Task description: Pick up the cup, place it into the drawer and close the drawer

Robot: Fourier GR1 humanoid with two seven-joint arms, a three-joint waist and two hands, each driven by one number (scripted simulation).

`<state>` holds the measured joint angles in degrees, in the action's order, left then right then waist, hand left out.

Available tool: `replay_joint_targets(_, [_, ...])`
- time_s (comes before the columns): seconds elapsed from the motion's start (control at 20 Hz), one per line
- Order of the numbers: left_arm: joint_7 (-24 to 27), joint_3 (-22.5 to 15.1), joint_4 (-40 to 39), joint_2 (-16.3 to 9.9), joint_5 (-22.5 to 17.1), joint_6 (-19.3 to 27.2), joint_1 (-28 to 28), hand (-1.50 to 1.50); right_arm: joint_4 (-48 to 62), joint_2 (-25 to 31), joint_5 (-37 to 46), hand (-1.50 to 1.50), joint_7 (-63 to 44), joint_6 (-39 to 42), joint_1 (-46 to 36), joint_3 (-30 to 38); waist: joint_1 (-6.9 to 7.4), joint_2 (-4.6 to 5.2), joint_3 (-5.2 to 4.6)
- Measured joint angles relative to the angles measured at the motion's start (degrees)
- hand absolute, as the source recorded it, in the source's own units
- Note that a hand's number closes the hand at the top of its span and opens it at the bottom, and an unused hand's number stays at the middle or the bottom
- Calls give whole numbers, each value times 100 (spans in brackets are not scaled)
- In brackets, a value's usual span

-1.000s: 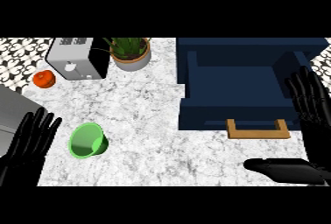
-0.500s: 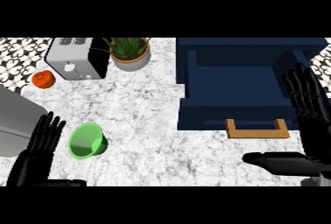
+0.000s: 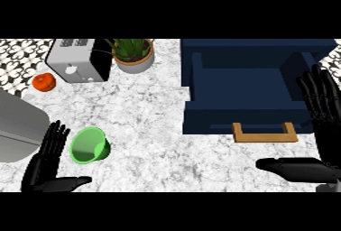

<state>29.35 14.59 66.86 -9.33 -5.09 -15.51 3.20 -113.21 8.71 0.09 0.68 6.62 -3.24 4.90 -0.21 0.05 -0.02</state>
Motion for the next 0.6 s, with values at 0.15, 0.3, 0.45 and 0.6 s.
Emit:
replay_joint_targets(0.15, [449, 137, -804, -143, -4, -158, -281, -150, -51, -65, 70, -150, 31, 8, 94, -62, 0, -2, -3])
replay_joint_targets(0.3, [990, 214, -1642, -254, 99, -203, -584, -150, -172, -144, 178, -150, -101, -39, 74, -180, -2, 0, -1])
replay_joint_targets(0.45, [1443, 247, -2281, -331, 165, -246, -802, -150, -170, -113, 123, -150, -142, 35, 30, -110, -1, -1, -2])
replay_joint_targets(0.6, [1828, 302, -3049, -416, 236, -177, -1212, -150, -98, -109, 44, -150, -48, 101, 38, -23, -9, 1, -3])
